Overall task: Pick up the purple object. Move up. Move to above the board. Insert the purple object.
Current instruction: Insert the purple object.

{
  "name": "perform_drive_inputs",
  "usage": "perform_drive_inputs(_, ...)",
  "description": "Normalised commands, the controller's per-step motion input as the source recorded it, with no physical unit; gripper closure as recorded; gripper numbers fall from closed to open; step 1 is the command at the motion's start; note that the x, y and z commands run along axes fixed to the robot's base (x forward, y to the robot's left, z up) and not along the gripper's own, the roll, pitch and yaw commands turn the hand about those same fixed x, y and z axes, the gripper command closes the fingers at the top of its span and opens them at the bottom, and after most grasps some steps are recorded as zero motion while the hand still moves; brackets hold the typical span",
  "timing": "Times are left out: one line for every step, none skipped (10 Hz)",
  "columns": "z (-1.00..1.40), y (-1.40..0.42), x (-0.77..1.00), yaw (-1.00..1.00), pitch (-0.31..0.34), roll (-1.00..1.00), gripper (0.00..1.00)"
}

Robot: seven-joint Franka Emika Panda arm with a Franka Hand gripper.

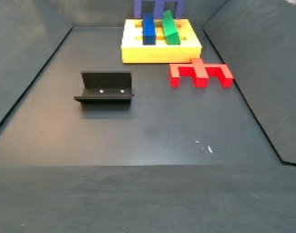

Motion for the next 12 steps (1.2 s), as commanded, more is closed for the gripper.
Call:
perform_drive_inputs(0.04,0.00,-0.05,0.00,-0.030,-0.11,1.00)
perform_drive_inputs(0.10,0.00,0.00,0.00,-0.023,-0.12,1.00)
perform_drive_inputs(0.06,0.00,0.00,0.00,-0.056,-0.13,1.00)
perform_drive_inputs(0.04,0.00,0.00,0.00,-0.059,-0.12,1.00)
perform_drive_inputs(0.09,0.00,0.00,0.00,-0.034,-0.11,1.00)
perform_drive_inputs(0.15,0.00,0.00,0.00,0.000,-0.10,1.00)
perform_drive_inputs(0.13,0.00,0.07,0.00,0.000,-0.11,1.00)
perform_drive_inputs(0.08,0.02,0.00,-0.03,-0.004,-0.10,1.00)
perform_drive_inputs(0.11,0.06,0.00,-0.04,0.000,-0.09,1.00)
perform_drive_inputs(0.09,0.09,0.00,-0.08,0.000,-0.05,1.00)
perform_drive_inputs(0.00,0.08,-0.20,-0.13,0.000,0.00,1.00)
perform_drive_inputs(0.00,0.05,-0.28,-0.13,0.000,0.00,1.00)
